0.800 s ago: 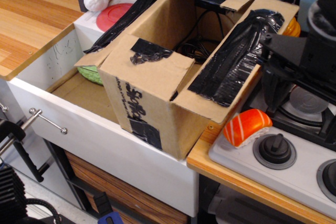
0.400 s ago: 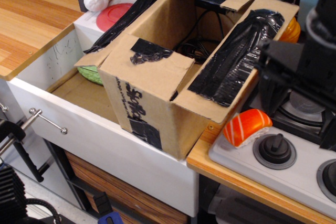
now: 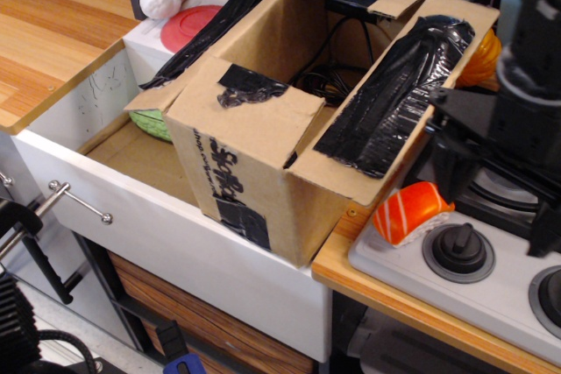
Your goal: Close small4fbox flaps
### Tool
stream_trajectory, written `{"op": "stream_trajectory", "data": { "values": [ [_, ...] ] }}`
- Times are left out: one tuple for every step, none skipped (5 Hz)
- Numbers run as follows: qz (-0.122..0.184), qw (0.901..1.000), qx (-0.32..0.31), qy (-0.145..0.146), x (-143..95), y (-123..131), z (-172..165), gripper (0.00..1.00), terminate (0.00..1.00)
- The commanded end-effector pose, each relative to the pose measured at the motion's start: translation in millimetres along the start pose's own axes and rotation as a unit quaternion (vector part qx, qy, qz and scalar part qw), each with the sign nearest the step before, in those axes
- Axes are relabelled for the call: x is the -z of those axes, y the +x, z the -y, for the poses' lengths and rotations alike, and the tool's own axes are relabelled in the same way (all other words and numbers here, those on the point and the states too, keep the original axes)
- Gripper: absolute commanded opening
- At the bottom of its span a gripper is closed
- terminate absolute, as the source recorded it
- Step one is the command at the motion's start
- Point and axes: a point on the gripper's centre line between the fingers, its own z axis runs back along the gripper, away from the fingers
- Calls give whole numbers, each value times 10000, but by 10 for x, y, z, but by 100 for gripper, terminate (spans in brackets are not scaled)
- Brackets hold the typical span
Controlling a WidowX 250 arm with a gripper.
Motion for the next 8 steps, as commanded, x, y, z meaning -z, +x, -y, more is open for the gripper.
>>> {"op": "stream_trajectory", "data": {
  "values": [
    [72, 9999, 16, 75, 84, 231, -108, 100, 0],
    [237, 9997, -7, 37, 180, 272, -120, 100, 0],
    [289, 9993, 71, 240, 164, 311, -160, 100, 0],
    [222, 9972, 266, 661, 28, 275, -256, 100, 0],
    [53, 9951, 458, 874, -138, 262, -422, 100, 0],
    [-12, 9916, 558, 1164, -297, 272, -496, 100, 0],
    [2, 9877, 704, 1393, -376, 241, -614, 100, 0],
    [7, 9805, 1046, 1663, -448, 263, -786, 100, 0]
  ]
}}
